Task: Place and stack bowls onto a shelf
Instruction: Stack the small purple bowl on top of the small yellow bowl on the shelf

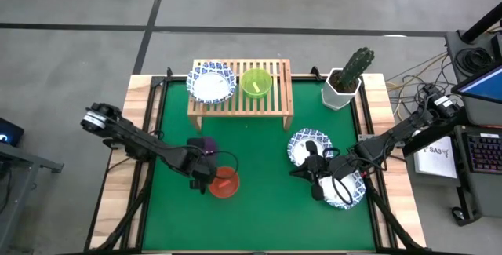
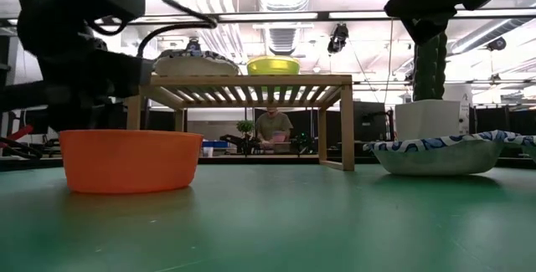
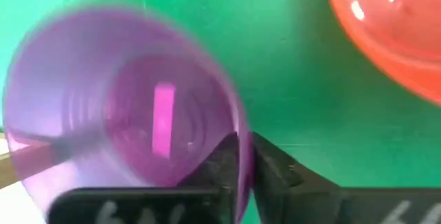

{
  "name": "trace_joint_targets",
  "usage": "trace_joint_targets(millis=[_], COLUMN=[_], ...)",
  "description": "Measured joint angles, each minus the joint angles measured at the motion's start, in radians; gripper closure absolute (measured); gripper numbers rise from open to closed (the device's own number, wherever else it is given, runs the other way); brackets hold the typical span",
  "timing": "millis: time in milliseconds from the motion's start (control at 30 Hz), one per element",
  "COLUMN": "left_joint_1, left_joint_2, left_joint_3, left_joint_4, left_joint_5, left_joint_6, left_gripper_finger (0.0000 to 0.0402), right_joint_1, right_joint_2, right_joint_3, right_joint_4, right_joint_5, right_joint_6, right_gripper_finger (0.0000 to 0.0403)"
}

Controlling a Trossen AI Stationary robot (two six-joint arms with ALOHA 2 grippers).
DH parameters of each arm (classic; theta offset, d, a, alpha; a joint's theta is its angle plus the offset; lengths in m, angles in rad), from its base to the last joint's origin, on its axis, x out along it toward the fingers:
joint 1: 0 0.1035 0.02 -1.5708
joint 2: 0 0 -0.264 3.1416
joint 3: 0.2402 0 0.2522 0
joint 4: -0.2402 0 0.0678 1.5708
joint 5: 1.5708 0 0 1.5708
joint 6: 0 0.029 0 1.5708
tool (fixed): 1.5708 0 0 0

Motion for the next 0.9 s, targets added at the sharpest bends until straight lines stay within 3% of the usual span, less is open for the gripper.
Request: trace_joint_targets(millis=[267,667,900], left_joint_1=[-0.016,-0.039,-0.028], left_joint_2=[-0.006,-0.008,-0.008], left_joint_3=[0.162,0.599,0.786], left_joint_4=[-0.164,-0.420,-0.403], left_joint_5=[0.015,0.012,-0.147], left_joint_6=[0.013,0.146,0.339], left_gripper_finger=[0.0400,0.0401,0.0401], right_joint_1=[0.000,0.000,0.000], right_joint_2=[0.000,0.000,0.000], right_joint_3=[0.000,0.000,0.000], right_joint_4=[-0.012,-0.023,-0.024], right_joint_5=[0.000,-0.001,-0.013], right_joint_6=[0.000,0.000,-0.007], right_gripper_finger=[0.0394,0.0394,0.0394])
